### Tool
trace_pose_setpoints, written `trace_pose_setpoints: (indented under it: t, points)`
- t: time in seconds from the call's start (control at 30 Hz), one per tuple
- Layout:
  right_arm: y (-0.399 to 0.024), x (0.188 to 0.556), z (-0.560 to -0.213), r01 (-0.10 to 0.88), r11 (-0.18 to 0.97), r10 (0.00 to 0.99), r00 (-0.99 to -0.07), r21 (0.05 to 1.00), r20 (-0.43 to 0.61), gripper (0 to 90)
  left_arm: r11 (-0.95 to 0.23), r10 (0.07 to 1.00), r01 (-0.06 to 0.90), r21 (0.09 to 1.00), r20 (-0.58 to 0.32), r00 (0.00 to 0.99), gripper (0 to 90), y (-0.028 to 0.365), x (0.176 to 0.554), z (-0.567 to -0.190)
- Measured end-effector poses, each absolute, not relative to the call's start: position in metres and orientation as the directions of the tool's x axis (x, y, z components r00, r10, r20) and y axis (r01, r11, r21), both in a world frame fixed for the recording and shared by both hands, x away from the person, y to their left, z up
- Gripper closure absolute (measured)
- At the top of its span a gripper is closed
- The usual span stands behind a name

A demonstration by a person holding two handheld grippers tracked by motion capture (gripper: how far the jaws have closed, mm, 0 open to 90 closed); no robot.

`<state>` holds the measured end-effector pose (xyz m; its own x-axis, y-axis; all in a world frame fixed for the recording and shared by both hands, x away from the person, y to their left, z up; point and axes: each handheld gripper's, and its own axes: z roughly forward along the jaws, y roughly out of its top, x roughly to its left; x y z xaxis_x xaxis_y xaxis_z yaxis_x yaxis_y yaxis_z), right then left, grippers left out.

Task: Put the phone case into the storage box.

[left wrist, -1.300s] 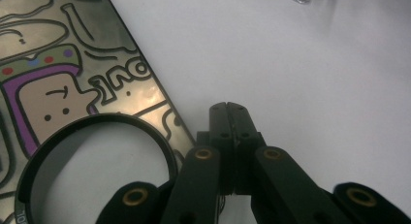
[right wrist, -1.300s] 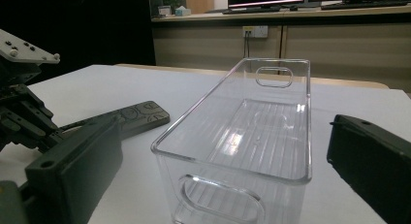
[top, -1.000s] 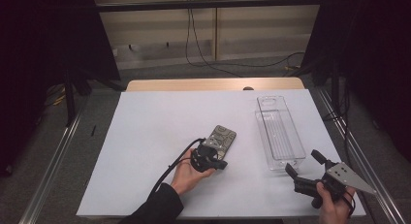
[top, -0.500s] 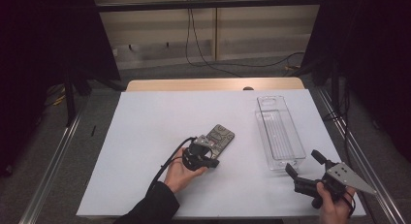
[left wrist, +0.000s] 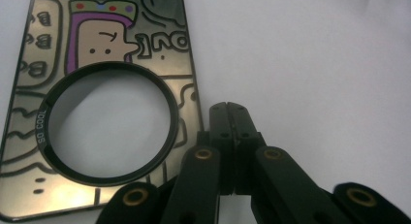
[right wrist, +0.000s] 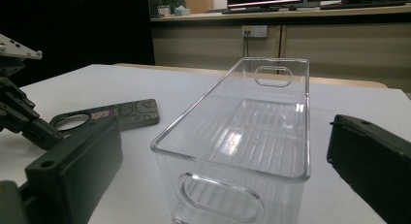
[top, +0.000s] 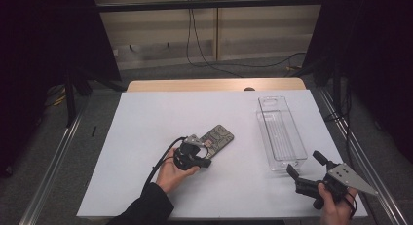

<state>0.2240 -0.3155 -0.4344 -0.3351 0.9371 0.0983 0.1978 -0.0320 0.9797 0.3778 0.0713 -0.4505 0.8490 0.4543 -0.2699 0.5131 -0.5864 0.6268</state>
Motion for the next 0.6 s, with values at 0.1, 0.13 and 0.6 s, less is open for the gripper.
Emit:
trace_pose_setpoints:
  t: [0.1,0.13,0.6]
  points:
    - [-0.315,0.224,-0.434,0.197,-0.029,0.937,-0.337,0.98,0.096,0.0,-0.586,0.461,0.514,0.627,-0.263,0.847,90.0,0.074,0.379,-0.45]
    - [-0.316,0.224,-0.434,0.196,-0.03,0.937,-0.336,0.98,0.096,0.0,-0.591,0.461,0.511,0.624,-0.258,0.849,90.0,0.075,0.38,-0.45]
    - [-0.316,0.224,-0.434,0.196,-0.031,0.937,-0.335,0.98,0.097,0.0,-0.584,0.495,0.534,0.611,-0.253,0.831,90.0,0.088,0.387,-0.448]
